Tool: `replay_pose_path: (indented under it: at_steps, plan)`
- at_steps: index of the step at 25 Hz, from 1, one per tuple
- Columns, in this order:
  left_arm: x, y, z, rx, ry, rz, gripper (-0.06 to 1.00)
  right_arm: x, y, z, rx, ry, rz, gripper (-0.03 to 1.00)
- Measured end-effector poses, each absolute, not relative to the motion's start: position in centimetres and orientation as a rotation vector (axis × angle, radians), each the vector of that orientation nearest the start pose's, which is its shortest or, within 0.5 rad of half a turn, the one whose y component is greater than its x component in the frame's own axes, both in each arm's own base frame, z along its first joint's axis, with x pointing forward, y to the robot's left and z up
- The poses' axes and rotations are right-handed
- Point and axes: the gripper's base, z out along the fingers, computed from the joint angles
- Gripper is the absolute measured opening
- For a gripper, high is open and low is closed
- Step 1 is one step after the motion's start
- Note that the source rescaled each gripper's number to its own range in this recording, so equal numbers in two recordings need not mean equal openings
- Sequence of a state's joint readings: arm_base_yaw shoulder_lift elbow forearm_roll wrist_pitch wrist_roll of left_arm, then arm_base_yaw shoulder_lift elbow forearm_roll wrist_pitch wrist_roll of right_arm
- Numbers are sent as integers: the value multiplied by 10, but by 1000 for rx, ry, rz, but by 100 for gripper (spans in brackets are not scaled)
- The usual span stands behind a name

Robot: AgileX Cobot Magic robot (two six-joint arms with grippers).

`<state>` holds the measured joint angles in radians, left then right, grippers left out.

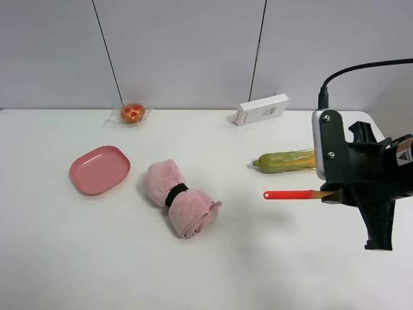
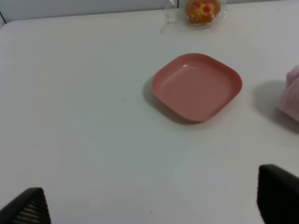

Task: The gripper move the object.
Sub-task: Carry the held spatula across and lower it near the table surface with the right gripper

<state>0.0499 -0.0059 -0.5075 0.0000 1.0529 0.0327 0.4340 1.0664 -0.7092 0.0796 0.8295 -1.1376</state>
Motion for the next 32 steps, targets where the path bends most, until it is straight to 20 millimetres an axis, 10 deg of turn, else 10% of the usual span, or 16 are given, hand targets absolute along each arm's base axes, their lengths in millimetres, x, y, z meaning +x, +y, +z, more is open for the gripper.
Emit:
replay_pose_path:
  at_steps: [32]
  plan:
    - [-6, 0, 280, -17, 2023, 52, 100, 244, 97, 132, -2057, 2097, -91, 1]
